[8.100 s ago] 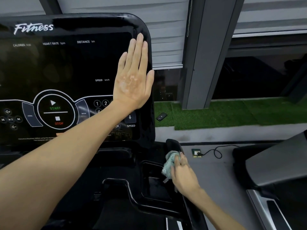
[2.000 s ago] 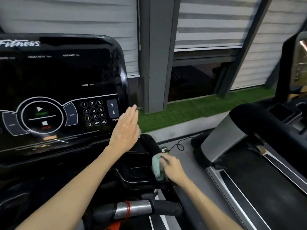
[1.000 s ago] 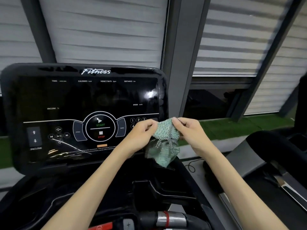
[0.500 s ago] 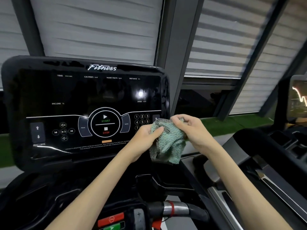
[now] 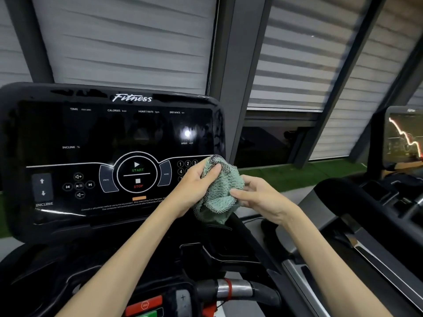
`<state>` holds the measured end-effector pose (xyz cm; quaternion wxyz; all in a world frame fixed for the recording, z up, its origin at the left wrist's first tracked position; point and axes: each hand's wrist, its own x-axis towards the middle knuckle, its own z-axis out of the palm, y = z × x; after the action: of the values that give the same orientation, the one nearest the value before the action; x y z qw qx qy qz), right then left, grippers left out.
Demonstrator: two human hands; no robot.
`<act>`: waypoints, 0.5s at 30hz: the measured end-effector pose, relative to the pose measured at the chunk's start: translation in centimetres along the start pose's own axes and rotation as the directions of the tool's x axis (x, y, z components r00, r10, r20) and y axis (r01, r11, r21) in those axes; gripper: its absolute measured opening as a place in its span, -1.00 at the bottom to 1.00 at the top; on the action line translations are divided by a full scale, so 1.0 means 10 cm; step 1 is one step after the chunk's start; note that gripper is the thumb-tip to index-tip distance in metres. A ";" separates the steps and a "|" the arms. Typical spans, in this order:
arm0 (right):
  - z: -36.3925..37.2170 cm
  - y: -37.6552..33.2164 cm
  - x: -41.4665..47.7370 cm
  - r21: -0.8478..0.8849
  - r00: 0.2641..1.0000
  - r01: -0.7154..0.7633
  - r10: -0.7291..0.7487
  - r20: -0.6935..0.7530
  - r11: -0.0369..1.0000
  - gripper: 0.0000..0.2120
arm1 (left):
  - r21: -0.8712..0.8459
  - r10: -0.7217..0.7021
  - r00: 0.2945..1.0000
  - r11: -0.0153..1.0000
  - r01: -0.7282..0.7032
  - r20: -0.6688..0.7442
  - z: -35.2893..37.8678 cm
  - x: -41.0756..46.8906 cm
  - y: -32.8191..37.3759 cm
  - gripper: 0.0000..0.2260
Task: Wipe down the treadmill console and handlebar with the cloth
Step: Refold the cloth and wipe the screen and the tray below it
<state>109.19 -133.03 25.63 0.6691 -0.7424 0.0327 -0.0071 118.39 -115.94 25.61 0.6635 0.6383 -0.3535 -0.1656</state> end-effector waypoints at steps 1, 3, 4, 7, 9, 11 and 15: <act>0.00 -0.01 0.00 0.000 1.000 -0.003 0.003 0.010 1.000 -0.62 | 0.019 0.010 1.000 1.000 -0.009 -0.010 0.01 0.01 0.02 -0.81; -0.01 -0.07 0.00 -0.065 1.000 0.014 -0.015 -0.018 0.998 -0.69 | 0.092 0.030 0.999 0.995 -0.028 -0.025 0.00 0.04 0.05 -0.83; -0.02 -0.10 -0.01 -0.132 0.999 0.028 -0.033 -0.042 0.991 -0.73 | 0.158 0.048 0.999 0.986 -0.043 -0.026 -0.02 0.06 0.05 -0.82; -0.07 -0.17 -0.03 -0.315 0.996 0.051 -0.074 -0.059 0.948 -0.82 | 0.357 0.104 0.994 0.930 -0.089 -0.023 -0.08 0.10 0.05 -0.81; -0.09 -0.23 -0.05 -0.319 0.996 0.042 -0.065 -0.061 0.947 -0.85 | 0.377 0.121 0.992 0.921 -0.097 -0.039 -0.10 0.12 0.05 -0.84; -0.09 -0.28 -0.07 -0.246 0.992 0.048 -0.075 -0.103 0.968 -0.92 | 0.339 0.120 0.990 0.937 -0.089 -0.071 -0.07 0.12 0.04 -0.82; -0.04 -0.28 -0.02 -0.139 0.978 0.003 -0.031 -0.204 0.990 -0.86 | 0.222 0.042 0.965 0.975 0.018 -0.259 -0.03 0.18 -0.03 -0.80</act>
<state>109.04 -133.10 28.42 0.6089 -0.7826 0.0958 -0.0873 119.94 -116.93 25.82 0.6296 0.7227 -0.2829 -0.0351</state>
